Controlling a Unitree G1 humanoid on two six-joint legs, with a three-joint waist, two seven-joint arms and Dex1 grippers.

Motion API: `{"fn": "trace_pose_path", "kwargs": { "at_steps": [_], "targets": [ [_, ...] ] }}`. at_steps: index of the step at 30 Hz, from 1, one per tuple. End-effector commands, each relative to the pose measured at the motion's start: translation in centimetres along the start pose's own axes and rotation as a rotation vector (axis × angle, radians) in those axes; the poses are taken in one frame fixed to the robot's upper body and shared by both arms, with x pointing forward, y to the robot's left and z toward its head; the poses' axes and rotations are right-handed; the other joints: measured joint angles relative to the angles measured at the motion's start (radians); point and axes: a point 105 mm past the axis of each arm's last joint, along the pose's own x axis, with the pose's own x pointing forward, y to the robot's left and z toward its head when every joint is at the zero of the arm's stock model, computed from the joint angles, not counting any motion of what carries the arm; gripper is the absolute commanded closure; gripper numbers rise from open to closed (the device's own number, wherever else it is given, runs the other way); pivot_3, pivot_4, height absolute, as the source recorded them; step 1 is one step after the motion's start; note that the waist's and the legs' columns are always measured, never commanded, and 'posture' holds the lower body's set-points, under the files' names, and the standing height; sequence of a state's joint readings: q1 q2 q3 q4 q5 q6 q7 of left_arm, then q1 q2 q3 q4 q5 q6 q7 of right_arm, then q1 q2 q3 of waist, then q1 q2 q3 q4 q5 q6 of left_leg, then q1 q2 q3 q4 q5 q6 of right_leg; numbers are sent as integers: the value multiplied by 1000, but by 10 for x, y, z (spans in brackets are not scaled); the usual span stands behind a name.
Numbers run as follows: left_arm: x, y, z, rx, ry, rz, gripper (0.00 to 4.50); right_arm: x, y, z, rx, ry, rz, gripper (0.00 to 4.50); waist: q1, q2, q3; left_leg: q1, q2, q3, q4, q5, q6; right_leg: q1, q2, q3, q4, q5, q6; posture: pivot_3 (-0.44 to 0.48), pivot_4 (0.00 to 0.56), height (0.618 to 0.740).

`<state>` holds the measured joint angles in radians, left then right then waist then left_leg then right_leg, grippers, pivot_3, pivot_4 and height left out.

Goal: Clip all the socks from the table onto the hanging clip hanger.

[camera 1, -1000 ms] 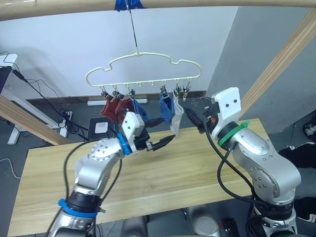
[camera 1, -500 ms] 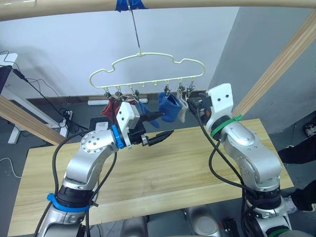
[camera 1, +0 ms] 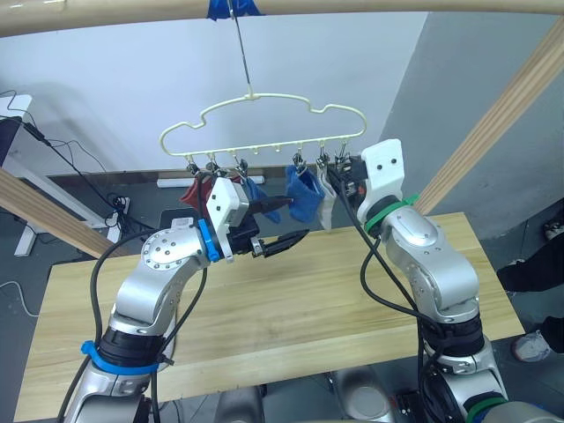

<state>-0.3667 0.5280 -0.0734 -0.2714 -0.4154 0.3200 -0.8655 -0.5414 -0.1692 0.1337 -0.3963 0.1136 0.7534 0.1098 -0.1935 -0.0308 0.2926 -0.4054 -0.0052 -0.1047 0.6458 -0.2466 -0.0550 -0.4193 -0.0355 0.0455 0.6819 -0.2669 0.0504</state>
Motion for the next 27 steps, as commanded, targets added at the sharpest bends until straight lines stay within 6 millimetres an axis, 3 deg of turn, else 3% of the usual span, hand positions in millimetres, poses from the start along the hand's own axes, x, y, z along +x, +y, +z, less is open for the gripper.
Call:
{"fn": "trace_pose_path", "kwargs": {
  "at_steps": [1,11,27],
  "targets": [
    [-2,4,17,55,-40,5,942,0,-2,17,-24,-75,-15,2160,0,0,0,0,0,0,0,0,0,0,0,0,0,0,0,-258,235,740],
    [0,5,20,80,-46,-1,942,2,-11,19,-5,-91,-77,2160,0,0,0,0,0,0,0,0,0,0,0,0,0,0,0,-259,233,740],
    [3,7,26,98,-55,-14,942,13,-3,23,252,-68,-171,2160,-1,1,0,0,0,0,0,0,0,0,0,0,1,0,0,-265,233,740]
  ]
}}
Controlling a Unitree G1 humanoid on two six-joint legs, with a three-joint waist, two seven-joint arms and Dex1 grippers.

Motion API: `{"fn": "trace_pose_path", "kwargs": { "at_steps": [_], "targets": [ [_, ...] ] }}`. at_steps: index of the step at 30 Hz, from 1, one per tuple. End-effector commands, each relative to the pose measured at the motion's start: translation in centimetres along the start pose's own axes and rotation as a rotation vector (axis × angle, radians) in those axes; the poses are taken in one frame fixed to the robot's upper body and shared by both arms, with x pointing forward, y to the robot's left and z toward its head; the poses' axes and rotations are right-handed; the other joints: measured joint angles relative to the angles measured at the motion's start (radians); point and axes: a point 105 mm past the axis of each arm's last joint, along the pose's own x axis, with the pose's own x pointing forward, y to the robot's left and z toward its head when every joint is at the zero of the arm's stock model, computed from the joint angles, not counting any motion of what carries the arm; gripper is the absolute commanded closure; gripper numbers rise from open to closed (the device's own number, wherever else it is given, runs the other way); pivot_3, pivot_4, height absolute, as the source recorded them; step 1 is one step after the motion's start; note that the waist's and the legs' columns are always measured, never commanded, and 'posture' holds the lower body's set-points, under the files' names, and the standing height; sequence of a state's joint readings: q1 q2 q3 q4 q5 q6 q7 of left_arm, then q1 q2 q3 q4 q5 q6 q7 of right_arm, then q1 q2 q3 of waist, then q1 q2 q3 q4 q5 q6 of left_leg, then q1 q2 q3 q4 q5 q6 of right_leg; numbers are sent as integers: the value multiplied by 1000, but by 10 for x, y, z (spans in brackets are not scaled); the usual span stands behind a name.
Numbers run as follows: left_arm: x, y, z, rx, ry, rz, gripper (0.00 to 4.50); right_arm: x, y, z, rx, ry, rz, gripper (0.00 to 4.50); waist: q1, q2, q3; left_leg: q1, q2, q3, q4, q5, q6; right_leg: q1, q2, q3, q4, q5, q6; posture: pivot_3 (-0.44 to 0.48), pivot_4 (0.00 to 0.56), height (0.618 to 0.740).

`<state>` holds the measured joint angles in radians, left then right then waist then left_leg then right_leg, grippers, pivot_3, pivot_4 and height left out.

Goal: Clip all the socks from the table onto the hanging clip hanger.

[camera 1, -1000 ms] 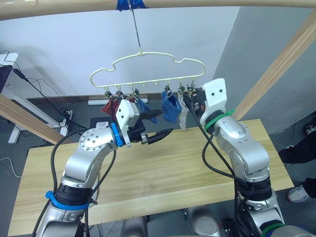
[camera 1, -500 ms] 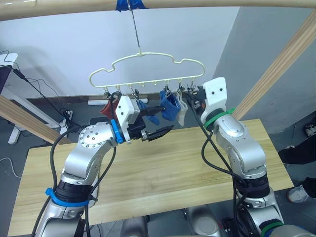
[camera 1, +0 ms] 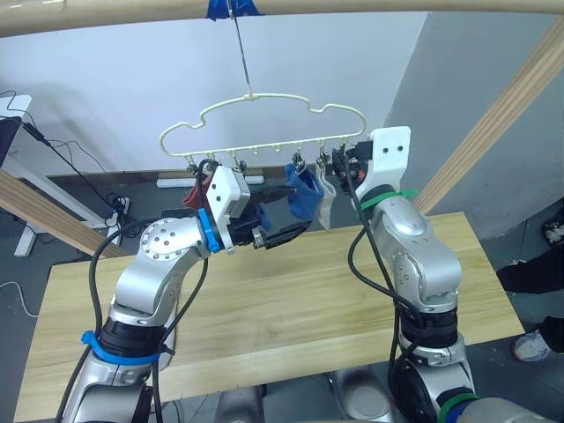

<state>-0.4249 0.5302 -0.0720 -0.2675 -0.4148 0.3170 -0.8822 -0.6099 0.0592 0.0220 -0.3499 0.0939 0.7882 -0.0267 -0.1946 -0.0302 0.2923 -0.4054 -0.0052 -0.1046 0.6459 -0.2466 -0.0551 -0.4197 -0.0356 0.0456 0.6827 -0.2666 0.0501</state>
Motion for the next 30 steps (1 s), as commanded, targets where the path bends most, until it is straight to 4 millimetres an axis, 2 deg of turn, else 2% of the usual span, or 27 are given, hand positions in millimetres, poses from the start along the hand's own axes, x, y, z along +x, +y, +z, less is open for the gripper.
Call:
{"fn": "trace_pose_path", "kwargs": {
  "at_steps": [1,17,30],
  "targets": [
    [-2,3,12,48,-28,8,942,0,3,11,46,-34,-18,2160,0,0,0,0,0,0,0,0,0,0,0,0,0,0,0,-265,233,740],
    [1,2,11,44,-35,3,942,-10,8,16,51,-40,-38,2160,-1,0,0,0,0,0,0,0,0,0,0,0,0,0,0,-276,231,740],
    [1,1,10,47,-31,-5,942,-14,7,11,99,-13,-46,2160,-2,0,0,0,0,0,0,0,0,0,0,0,1,0,0,-280,230,740]
  ]
}}
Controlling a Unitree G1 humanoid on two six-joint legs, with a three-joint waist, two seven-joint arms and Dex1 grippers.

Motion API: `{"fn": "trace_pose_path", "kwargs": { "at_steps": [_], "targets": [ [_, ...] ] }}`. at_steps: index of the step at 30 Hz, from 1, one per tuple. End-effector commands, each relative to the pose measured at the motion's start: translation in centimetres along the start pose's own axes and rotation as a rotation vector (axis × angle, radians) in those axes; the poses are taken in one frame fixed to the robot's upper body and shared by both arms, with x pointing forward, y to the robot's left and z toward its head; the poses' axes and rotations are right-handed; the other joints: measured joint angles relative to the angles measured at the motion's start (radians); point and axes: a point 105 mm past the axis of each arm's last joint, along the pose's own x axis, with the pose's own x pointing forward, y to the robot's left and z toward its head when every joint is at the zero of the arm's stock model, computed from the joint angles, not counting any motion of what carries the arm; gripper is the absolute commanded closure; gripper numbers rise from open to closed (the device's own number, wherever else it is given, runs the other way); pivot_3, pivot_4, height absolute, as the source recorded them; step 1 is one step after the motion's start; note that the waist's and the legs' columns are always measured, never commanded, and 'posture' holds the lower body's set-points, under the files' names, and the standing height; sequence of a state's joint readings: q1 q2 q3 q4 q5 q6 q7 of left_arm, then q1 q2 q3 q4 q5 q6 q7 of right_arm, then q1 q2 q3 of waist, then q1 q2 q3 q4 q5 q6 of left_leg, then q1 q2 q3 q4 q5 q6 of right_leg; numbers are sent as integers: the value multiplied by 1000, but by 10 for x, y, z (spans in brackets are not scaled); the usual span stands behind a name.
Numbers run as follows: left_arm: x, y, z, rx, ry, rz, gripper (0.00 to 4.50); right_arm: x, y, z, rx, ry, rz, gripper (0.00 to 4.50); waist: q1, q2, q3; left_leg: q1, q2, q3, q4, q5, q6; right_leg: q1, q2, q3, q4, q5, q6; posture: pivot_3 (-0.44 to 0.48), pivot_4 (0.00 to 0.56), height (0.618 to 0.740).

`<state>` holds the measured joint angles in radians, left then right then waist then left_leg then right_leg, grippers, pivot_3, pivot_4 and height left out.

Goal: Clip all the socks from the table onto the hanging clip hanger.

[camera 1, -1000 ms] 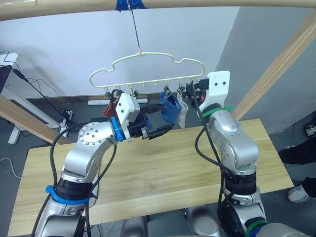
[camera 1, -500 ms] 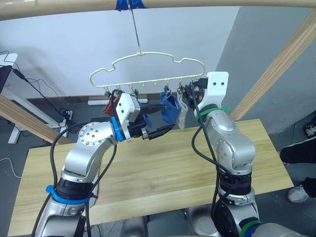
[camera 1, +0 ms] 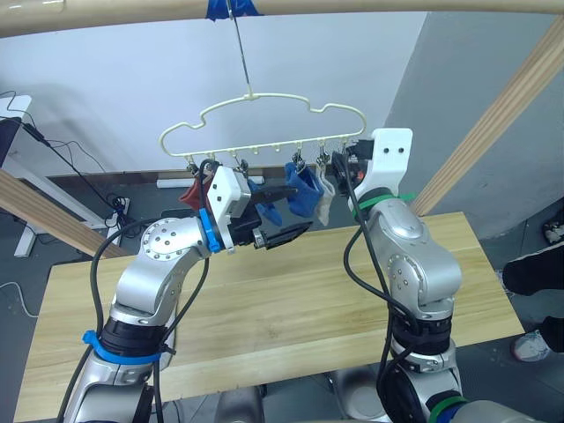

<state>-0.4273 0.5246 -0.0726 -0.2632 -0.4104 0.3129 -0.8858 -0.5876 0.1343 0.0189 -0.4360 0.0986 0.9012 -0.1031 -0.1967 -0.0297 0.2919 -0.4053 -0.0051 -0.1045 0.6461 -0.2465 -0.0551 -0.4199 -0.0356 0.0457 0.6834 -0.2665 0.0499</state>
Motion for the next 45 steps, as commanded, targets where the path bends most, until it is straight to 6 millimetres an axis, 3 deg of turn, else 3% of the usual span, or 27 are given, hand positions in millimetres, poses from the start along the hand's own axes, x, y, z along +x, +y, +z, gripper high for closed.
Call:
{"fn": "trace_pose_path", "kwargs": {
  "at_steps": [1,21,24,29,35,37,41,45],
  "targets": [
    [1,1,10,46,-28,-3,942,-5,2,13,38,-59,2,2160,0,0,0,0,0,0,0,0,0,0,0,0,0,0,0,-280,230,740],
    [2,-1,9,43,-28,-11,942,-6,16,20,103,-86,84,2160,-1,0,0,0,0,0,0,0,0,0,0,0,0,0,0,-284,231,740],
    [2,-1,8,43,-27,-11,942,-6,17,21,106,-91,89,2766,-1,0,0,0,0,0,0,0,0,0,0,0,0,0,0,-284,231,740],
    [2,-2,6,35,-24,-9,942,-6,17,20,95,-93,95,4326,-1,0,0,0,0,0,0,0,0,0,0,0,0,0,0,-286,231,740],
    [-1,-4,2,20,-13,1,942,-6,17,20,88,-94,96,4482,-1,0,0,0,0,0,0,0,0,0,0,0,0,0,0,-286,231,740],
    [-4,-3,-2,-23,-14,41,942,-6,17,20,85,-94,95,4482,-1,1,-1,0,0,0,0,0,0,0,0,0,0,0,0,-287,232,740],
    [-26,9,-34,-55,73,308,942,-6,16,20,81,-95,95,4482,-7,2,-2,0,1,1,0,0,0,0,0,1,0,0,0,-287,232,740],
    [-77,24,-73,-148,174,727,133,-6,16,19,77,-94,98,4500,-9,1,-2,0,2,0,0,0,0,0,0,1,1,0,0,-277,239,740]
  ]
}}
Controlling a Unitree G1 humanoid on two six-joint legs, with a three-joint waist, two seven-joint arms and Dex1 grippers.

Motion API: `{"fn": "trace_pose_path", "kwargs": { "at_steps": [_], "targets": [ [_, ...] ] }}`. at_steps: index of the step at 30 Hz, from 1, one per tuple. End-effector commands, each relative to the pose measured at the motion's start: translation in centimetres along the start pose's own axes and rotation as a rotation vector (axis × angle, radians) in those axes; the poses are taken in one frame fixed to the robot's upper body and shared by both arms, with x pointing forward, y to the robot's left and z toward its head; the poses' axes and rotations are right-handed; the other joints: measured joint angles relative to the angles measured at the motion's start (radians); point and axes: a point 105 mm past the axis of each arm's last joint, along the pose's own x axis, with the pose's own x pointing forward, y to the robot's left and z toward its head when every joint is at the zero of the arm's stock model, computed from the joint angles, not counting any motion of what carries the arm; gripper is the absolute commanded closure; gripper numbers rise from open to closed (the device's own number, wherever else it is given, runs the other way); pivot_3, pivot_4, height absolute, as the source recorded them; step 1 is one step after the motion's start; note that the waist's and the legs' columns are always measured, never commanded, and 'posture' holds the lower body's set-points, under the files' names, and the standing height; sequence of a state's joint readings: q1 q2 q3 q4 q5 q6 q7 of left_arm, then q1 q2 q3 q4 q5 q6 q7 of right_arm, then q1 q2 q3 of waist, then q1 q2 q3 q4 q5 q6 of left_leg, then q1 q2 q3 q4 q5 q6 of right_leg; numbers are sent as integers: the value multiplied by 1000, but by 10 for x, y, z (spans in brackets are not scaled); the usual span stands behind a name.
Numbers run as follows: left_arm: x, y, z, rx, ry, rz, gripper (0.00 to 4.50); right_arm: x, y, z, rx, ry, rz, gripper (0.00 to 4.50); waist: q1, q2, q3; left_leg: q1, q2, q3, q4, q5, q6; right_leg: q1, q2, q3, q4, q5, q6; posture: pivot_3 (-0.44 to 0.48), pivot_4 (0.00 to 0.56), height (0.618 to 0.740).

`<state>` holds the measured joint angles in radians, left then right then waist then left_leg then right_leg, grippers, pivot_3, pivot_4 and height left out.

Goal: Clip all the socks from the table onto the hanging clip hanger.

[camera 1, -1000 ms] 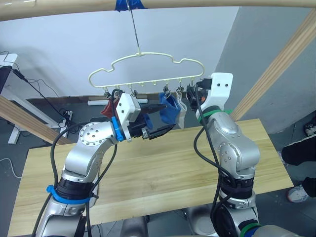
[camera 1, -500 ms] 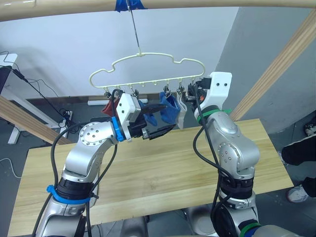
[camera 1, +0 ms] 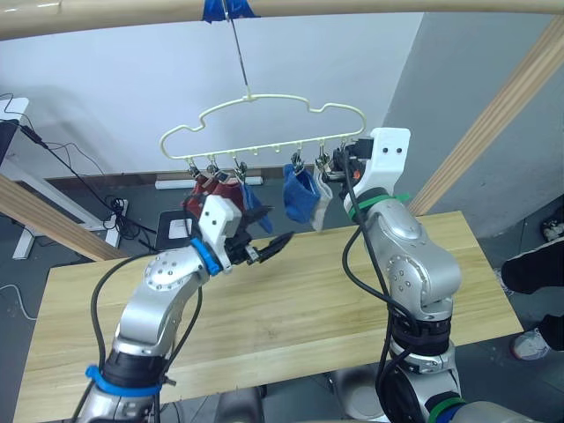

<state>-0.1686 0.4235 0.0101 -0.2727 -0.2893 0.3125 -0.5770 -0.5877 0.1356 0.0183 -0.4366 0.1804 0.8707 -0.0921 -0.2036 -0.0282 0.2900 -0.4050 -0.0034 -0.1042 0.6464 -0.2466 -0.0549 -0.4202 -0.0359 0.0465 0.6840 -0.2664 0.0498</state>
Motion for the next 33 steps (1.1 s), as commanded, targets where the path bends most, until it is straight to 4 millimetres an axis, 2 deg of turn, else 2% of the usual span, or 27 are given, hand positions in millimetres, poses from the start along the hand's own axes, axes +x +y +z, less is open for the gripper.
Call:
{"fn": "trace_pose_path", "kwargs": {
  "at_steps": [1,4,6,10,13,16,18,21,27,33],
  "targets": [
    [-37,40,-19,-38,32,385,26,-4,6,14,17,-66,27,4500,-2,0,0,0,0,1,0,0,0,0,0,1,0,0,0,-277,239,740],
    [-80,62,-51,-174,94,675,26,-4,7,13,13,-60,35,4500,1,0,-1,0,1,0,0,0,0,0,0,0,0,0,0,-270,242,740],
    [-93,66,-61,-221,110,745,26,-4,7,13,12,-58,38,4500,6,0,-1,0,1,0,0,0,0,0,-1,0,0,0,0,-263,246,740],
    [-147,79,-101,-302,253,933,26,-3,9,12,7,-50,51,4500,10,-1,-3,0,-1,-1,1,0,0,1,0,-1,1,0,0,-258,251,740],
    [-164,80,-120,-341,333,988,26,-3,10,11,6,-43,59,4500,9,-1,-3,1,-1,0,1,0,0,1,0,0,1,0,0,-254,252,740],
    [-171,81,-128,-380,352,1011,26,-3,11,11,6,-41,63,4500,13,-1,-3,1,-1,-1,1,0,0,1,0,-2,1,0,-1,-255,254,740],
    [-179,80,-141,-424,409,1037,26,-3,12,11,4,-40,65,4500,12,-1,-3,1,-1,-1,1,0,0,1,0,-2,1,1,-1,-256,255,740],
    [-172,70,-159,-487,491,953,26,-4,12,11,1,-37,68,4500,10,-2,-4,1,-1,0,1,0,0,1,0,-1,1,1,-1,-256,255,740],
    [-160,62,-171,-532,554,878,26,-4,13,11,1,-36,71,4500,10,-1,-4,2,-1,-1,0,0,0,1,0,-1,1,1,-1,-259,257,740],
    [-154,57,-172,-494,578,815,26,-4,14,11,2,-34,71,4500,10,2,-7,4,-1,1,0,0,0,2,0,0,2,1,-1,-267,255,740]
  ]
}}
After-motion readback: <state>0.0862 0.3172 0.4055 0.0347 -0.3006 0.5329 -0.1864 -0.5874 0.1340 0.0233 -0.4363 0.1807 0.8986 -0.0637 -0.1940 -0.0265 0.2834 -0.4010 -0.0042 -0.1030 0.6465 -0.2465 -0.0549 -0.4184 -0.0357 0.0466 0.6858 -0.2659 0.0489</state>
